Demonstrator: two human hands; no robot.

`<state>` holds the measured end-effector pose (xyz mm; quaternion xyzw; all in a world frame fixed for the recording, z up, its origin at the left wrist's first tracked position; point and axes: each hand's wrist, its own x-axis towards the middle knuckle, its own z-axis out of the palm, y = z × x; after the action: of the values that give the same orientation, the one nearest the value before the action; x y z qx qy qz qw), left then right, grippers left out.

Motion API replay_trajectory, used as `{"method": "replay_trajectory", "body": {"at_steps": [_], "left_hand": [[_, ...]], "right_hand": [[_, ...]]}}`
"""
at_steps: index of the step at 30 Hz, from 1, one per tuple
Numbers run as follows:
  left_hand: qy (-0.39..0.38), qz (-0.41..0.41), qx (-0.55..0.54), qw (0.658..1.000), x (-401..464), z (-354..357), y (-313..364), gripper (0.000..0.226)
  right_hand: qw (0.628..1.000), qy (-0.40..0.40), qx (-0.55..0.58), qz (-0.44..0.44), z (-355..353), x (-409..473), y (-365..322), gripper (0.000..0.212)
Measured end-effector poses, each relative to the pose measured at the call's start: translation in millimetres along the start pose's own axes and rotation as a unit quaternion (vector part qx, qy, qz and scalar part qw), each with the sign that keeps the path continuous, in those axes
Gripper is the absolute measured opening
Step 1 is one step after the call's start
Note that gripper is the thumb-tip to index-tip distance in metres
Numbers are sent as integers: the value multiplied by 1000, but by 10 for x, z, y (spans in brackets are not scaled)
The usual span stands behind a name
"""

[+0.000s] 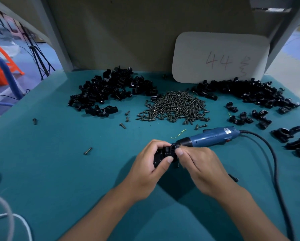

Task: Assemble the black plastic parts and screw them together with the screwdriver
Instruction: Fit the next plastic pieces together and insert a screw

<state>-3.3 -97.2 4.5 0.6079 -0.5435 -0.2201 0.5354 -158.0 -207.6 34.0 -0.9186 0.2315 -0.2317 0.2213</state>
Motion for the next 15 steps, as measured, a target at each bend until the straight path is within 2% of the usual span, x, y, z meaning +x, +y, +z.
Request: {"method": "replay_trajectory", "body": {"at_steps": [3, 5, 8, 11, 13, 15], "left_hand": [[39, -56, -77, 995, 15, -20, 4, 25], [71, -82, -140, 984, 55, -58, 7, 32], [91, -116, -259, 954, 123, -124, 25, 37], [98, -131, -327, 931, 136, -152, 11, 54], [102, -128, -327, 931, 139, -170, -22, 53], [105, -122, -327, 931, 153, -189, -46, 47]], "right_hand": [[998, 52, 24, 33, -125, 167, 45, 46], [995, 72, 1, 71, -243, 477, 208, 44], [982, -24, -94, 163, -306, 1026, 577, 28], [954, -131, -152, 222, -175, 1349, 839, 28], [946, -147, -168, 235, -85, 1432, 884, 24], [942, -141, -196, 233, -46, 1458, 864, 12]]}}
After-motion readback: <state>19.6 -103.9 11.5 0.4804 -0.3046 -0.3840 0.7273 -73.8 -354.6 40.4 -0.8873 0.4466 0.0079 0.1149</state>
